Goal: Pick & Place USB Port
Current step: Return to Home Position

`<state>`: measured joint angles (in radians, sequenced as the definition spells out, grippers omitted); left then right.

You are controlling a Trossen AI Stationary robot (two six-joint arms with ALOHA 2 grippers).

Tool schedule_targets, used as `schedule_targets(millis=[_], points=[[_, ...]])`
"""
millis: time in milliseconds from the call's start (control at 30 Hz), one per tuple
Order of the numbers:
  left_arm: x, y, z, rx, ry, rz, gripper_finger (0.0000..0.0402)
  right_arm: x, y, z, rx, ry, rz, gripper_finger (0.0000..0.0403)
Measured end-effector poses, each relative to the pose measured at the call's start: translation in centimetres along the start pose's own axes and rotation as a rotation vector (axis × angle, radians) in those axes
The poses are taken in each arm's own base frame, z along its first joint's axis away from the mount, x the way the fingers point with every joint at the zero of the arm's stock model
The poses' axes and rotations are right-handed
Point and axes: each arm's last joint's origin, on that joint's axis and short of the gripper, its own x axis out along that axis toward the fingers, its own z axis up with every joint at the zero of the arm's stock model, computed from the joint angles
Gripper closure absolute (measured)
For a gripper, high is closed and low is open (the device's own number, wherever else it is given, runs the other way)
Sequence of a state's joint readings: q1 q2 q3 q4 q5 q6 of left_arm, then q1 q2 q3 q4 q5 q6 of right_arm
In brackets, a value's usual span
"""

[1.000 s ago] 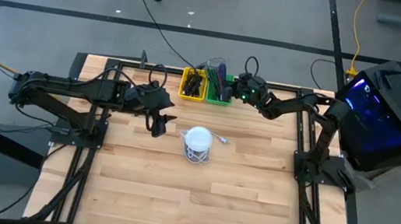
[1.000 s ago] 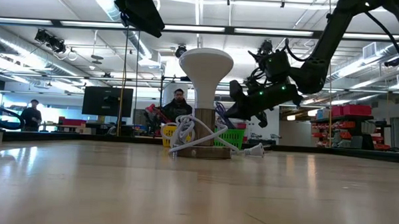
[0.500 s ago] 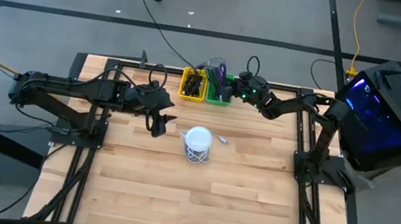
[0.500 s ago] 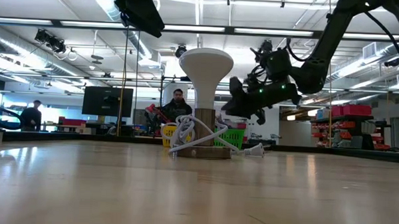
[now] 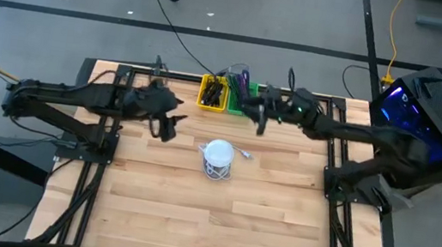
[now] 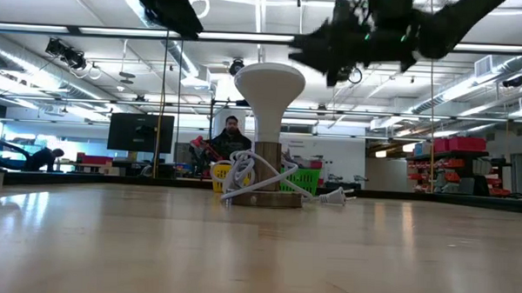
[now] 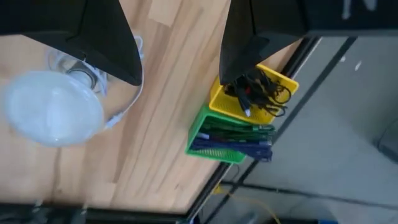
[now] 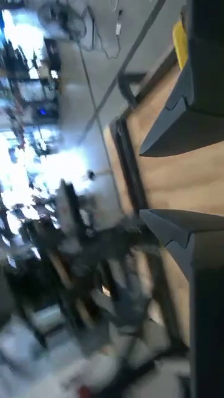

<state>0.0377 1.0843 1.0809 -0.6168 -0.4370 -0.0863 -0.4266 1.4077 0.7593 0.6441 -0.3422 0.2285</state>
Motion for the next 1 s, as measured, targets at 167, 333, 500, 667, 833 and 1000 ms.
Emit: schedule_targets(millis=[167,333,500,667,833,1000], points=[[-2.6,1.4,-2.8,-0.026,-0.124,-0.007,0.0181,-2.7,6.0,1.8,-0.107,0.066,0.072,0.0277],[-4.5,2.4,-7.1,-0.08,-0.258,-0.083,0.0181,-5.6,10.4,2.3,-0.171,0.145,0.217,0.0299],[-5.5,3.1,-11.6,-0.141,-0.323,-0.184,0.0181,-7.1,13.4,1.2,-0.16,0.253,0.285,0.0317],[-6.1,3.7,-15.0,-0.188,-0.415,-0.195,0.0181,-7.6,15.1,-1.0,-0.143,0.302,0.157,0.0327],[-5.8,3.4,-17.5,-0.213,-0.513,-0.324,0.0181,-8.9,16.0,-5.5,-0.088,0.237,0.211,0.0328],[-5.4,2.6,-16.3,-0.224,-0.656,-0.465,0.0181,-10.3,15.6,-7.9,-0.16,0.046,0.278,0.0328]])
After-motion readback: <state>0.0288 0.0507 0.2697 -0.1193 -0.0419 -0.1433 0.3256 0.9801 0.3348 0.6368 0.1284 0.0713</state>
